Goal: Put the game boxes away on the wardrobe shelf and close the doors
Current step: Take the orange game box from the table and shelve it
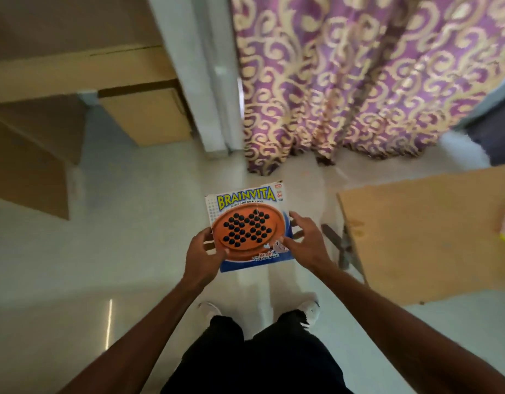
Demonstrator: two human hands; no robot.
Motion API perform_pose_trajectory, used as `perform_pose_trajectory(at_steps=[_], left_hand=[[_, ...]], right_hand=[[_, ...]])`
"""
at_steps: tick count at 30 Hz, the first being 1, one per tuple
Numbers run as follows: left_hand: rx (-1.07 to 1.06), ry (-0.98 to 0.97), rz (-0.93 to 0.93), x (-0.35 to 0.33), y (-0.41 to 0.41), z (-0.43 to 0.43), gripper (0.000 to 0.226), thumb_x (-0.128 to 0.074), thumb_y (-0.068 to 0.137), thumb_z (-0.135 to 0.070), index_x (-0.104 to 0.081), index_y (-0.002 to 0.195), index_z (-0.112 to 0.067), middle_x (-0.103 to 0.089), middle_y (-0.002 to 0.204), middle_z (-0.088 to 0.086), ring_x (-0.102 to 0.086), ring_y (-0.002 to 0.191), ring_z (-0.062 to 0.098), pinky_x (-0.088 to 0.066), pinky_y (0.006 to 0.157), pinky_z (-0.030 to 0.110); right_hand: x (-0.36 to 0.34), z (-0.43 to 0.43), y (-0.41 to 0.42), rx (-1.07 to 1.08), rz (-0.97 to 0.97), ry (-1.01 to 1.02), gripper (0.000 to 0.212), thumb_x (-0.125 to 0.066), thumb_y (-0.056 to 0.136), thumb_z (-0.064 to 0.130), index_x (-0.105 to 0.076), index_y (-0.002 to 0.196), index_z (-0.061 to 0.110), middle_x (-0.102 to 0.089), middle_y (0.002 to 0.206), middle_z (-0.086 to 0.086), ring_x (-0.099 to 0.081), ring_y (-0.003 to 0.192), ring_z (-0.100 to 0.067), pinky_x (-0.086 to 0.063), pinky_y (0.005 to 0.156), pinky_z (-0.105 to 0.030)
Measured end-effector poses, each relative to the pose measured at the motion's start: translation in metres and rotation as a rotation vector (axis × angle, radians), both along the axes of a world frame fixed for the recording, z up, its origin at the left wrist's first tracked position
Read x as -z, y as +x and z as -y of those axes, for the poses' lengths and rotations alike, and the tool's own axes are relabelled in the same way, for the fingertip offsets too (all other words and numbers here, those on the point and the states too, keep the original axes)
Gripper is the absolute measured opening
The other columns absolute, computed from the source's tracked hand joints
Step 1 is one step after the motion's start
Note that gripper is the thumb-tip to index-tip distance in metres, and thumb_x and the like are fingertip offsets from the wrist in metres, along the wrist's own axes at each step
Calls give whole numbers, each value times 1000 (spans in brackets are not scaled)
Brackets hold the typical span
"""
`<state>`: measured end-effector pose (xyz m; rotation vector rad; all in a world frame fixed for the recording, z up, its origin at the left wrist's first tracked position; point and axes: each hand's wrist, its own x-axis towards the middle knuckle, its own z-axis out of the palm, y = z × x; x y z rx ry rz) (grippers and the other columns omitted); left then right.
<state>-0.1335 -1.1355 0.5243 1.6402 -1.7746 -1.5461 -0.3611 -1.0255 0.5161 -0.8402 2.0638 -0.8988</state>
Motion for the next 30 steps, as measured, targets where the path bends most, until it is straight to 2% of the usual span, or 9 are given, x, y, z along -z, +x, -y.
perform_pose_trajectory(at_steps=[3, 7, 10, 15, 17, 19, 22, 26, 30], left_hand=[[-102, -79, 1, -3, 80, 36, 60, -77, 76, -13, -51, 131, -13, -63, 119, 5, -65, 100, 17, -57, 79, 30], [-323, -122, -37, -19, 193, 80, 61, -74, 79, -11, -49, 134, -17, -65, 111, 4, -67, 93, 18, -56, 70, 28], [-505, -153, -34, -26, 275, 103, 63, -75, 77, -7, -49, 133, -18, -65, 107, 5, -65, 88, 15, -52, 65, 23], [-666, -174, -16, -26, 361, 126, 65, -79, 74, -9, -50, 131, -20, -65, 107, 4, -67, 89, 19, -56, 65, 28], [-749, -196, 0, -23, 398, 141, 68, -81, 71, -11, -50, 131, -20, -59, 114, 3, -65, 92, 23, -56, 65, 30], [-818, -206, 58, -21, 433, 161, 73, -83, 71, -15, -47, 134, -19, -51, 117, 1, -63, 89, 19, -55, 62, 29], [-885, -222, 75, -21, 487, 197, 71, -83, 72, -17, -48, 134, -17, -59, 117, 3, -64, 86, 17, -56, 61, 29], [-1030, -219, 131, -27, 561, 247, 73, -80, 74, -15, -44, 138, -17, -60, 117, 4, -64, 85, 16, -52, 56, 23], [-1119, -275, 220, -35, 629, 281, 71, -72, 81, -10, -39, 143, -23, -56, 120, 7, -63, 86, 13, -50, 56, 16]], right_hand=[[-8, 60, 69, -129, -32, -15, 68, -77, 78, 25, -46, 138, 21, -54, 114, -1, -61, 85, -13, -55, 66, -25], [-17, 145, 170, -327, -64, -81, 66, -77, 76, 25, -49, 135, 25, -56, 112, -2, -62, 82, -15, -57, 69, -32], [-23, 204, 246, -497, -88, -127, 64, -77, 77, 26, -50, 135, 25, -57, 109, -1, -62, 77, -11, -54, 63, -24], [-26, 276, 333, -691, -101, -143, 65, -77, 78, 33, -49, 135, 20, -57, 112, 2, -65, 80, -13, -52, 59, -18], [-25, 312, 374, -775, -88, -158, 65, -77, 78, 34, -49, 135, 19, -57, 111, 4, -65, 80, -13, -50, 59, -16], [-24, 350, 416, -848, -78, -168, 65, -76, 78, 36, -49, 135, 20, -57, 112, 4, -65, 81, -13, -52, 60, -17], [-20, 405, 480, -921, -44, -179, 63, -77, 78, 35, -50, 133, 20, -57, 111, 4, -65, 82, -13, -54, 63, -19], [-19, 487, 572, -1072, -12, -167, 61, -76, 80, 32, -49, 134, 24, -58, 115, 2, -67, 90, -15, -57, 62, -19], [-32, 554, 659, -1231, 1, -188, 73, -77, 79, 32, -40, 142, 29, -56, 116, 5, -67, 97, -15, -61, 65, -25]])
